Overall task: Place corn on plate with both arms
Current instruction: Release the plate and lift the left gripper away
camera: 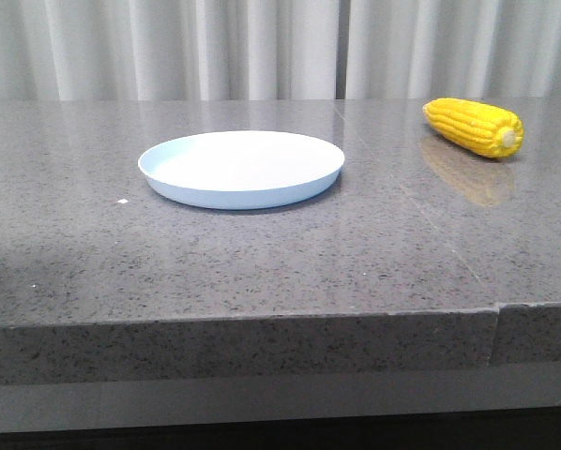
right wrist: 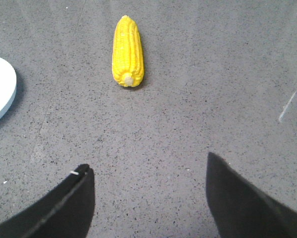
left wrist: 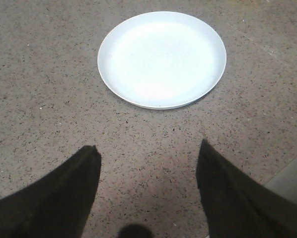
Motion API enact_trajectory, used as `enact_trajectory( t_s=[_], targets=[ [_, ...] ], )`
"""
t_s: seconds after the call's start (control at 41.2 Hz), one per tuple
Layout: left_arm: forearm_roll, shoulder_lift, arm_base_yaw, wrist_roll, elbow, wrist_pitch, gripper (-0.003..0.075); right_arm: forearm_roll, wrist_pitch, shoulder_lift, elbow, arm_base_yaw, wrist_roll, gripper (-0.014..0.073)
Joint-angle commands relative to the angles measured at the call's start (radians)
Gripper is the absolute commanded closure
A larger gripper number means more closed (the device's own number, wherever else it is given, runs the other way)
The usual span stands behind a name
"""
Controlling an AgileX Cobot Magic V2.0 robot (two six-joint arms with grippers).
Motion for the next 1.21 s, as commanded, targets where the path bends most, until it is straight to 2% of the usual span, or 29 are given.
enact_trajectory(
  t_s=[0.0,0.8,0.873,1.018,1.188],
  targets=[
    [0.004,-0.001,-0.009,-0.010,-0.025,-0.069,0.0300,-0.008,-0.067,0.008,-0.024,-0.008,-0.009,0.0085],
    [0.004,0.021,-0.009,-0.010,-0.025,-0.069,0.0300,-0.008,-0.093,0.008,-0.026,-0.008,-0.009,0.0082],
    [0.004,0.021,-0.009,-0.010,-0.025,-0.069,0.0300,-0.008,-0.096,0.010,-0.036,-0.008,-0.009,0.0060],
    [0.004,0.021,-0.009,-0.010,-0.025,-0.069,0.0300,-0.008,-0.095,0.073,-0.077,-0.008,-0.009,-0.0060],
    [0.004,0.021,-0.009,-0.010,-0.025,-0.069,0.0300,-0.008,-0.044,0.243,-0.195,-0.003,-0.009,-0.0070]
  ],
)
